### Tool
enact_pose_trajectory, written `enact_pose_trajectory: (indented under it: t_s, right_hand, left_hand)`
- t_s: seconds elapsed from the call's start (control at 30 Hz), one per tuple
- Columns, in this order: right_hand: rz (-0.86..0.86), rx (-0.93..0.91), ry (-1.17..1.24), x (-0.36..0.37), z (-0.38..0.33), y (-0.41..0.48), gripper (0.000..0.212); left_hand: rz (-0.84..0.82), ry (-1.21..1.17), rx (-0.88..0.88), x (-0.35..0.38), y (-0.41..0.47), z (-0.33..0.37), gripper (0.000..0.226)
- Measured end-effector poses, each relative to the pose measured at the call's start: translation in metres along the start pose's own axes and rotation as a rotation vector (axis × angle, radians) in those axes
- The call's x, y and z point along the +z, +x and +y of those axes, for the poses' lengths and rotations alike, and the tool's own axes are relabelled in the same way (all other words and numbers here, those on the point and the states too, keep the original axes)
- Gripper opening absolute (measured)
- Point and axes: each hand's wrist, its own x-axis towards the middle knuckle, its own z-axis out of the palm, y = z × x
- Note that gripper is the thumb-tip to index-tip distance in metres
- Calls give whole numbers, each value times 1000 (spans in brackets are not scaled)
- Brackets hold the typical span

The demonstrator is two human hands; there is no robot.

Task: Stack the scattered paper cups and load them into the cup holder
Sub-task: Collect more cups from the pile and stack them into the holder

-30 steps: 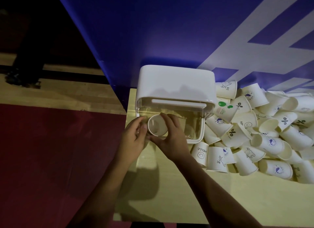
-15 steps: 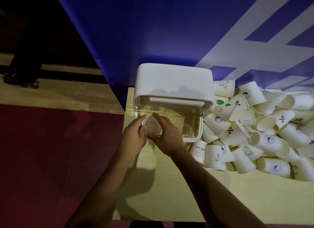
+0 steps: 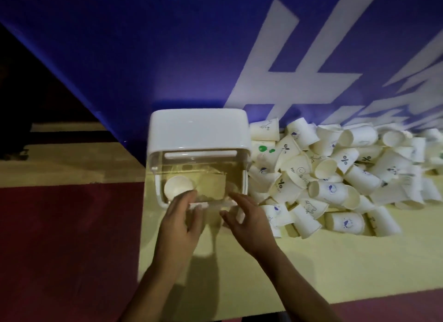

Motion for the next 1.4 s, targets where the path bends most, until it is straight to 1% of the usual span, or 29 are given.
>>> enact_pose_trajectory:
  t_s: [0.1,0.2,0.33,0.43,0.5,0.57,0.67,0.73,0.87,0.97,1.03,1.07,1.13,1.2,1.27,1.33,1.4]
  right_hand:
    - [109,113,68,-54,35,-29,37]
    - [232,200,142,-108,74,-53,34]
    - [385,280,187,-185,130,-77,26]
    - [449,328,236,-233,172,-89,26]
    - [481,345,247,-261,203,-96,21]
    - [495,355,252,-284,227,-99,28]
    - [499,400,273,-312,265,-103,23]
    - [498,423,285,-325,286,-104,22]
    - [531,495,327,-347,319,-105,22]
    - [557,580,339,-364,342,-104,22]
    - [568,616,316,-375,357,-101,26]
    - [581,639,312,-381,365,-98,29]
    - [614,691,322,-393,380,-86,39]
    - [639,746,333,-402,394,-67,56]
    - [617,822,390,-409,413,-43,78]
    - [548,912,470,-414,429,-20,100]
    - [483,964,529,-414,441,-3,111]
  left_hand:
    - [-200,-8,101,48,1,48,38]
    - [-351,25,191,99,9,97,37]
    - [-447,98,325,181,25,160,49]
    - [-508,190,375,241,41,199,50]
    - [-527,240,395,284,55,227,53]
    - [-524,278,388,325,70,253,61]
    - [-516,329,275,388,87,287,78]
    - [-508,364,189,423,93,297,86]
    - [-435,443,80,473,98,295,83]
    - [-348,454,56,489,96,294,69]
    - [-302,444,44,488,96,294,59]
    - [-283,427,34,486,95,295,58]
    - [-251,354,26,477,90,298,64]
    - [-239,215,46,465,82,304,72]
    - [-249,77,82,458,75,310,75]
    - [-277,23,137,459,70,317,78]
    - [-300,8,182,465,67,324,79]
